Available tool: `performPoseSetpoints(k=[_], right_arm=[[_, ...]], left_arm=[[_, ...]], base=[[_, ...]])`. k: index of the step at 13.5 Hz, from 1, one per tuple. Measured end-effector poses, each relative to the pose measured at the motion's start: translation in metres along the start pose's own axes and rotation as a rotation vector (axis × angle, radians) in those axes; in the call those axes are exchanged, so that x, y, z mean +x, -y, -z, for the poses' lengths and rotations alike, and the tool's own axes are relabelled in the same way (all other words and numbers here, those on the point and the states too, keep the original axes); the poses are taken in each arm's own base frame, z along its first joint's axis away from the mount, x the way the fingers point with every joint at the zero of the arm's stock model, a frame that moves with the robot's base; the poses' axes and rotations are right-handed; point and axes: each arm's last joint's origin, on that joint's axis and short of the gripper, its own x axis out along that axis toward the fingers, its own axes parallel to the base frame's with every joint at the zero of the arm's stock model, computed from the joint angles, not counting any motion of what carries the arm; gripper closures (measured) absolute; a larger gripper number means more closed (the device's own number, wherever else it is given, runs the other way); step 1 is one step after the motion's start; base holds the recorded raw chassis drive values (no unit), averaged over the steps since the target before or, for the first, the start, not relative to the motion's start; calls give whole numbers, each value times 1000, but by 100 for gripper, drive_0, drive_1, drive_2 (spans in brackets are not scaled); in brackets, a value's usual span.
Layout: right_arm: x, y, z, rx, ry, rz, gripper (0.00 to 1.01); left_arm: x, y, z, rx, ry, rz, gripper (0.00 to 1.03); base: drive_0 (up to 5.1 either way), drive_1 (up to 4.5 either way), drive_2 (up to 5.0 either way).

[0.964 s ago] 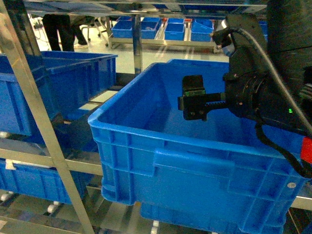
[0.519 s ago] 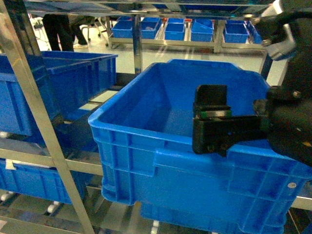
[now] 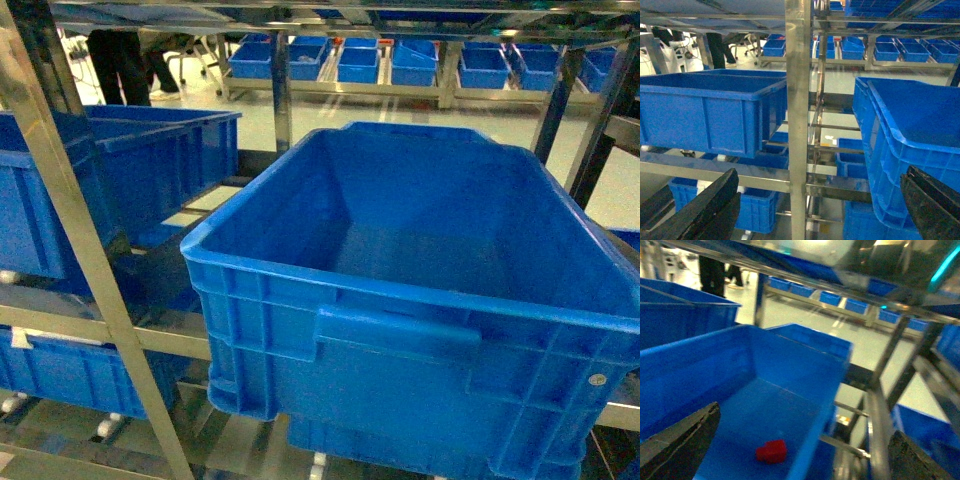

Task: Pick red block from blue box to shelf

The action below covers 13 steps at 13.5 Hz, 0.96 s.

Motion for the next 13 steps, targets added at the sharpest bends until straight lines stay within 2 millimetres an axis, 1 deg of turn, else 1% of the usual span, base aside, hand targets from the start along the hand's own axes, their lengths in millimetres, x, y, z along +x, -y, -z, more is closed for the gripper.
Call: performPoseSetpoints(k=[1,2,3,4,5,6,7,8,9,13], right_arm=[[-11,21,-7,-50,29,72,3],[-23,38,-7,-71,35,154,3],[-53,61,0,-77,4,299,3],[-69,55,1,-59,32,266,10],[-74,49,3,-45,47,185,17],[-77,46,5,-38,57,139,23],[-81,45,9,-29,78,139,34],[-82,46,13,-20,74,151,43],[-83,46,14,-16,72,152,48],[-85,46,24,-12,67,152,78]], left_arm=[[0,0,0,0,0,0,5],[0,0,0,0,0,0,5],[0,0,0,0,0,0,5],[0,0,0,0,0,0,5],[0,0,0,0,0,1,5],[0,0,0,0,0,0,5],[0,0,0,0,0,0,5],[0,0,0,0,0,0,5],[0,0,0,0,0,0,5],[0,0,0,0,0,0,5]], base=[[0,0,0],[0,0,0],[0,0,0],[0,0,0],[0,0,0],[0,0,0],[0,0,0],[0,0,0],[0,0,0],[0,0,0]])
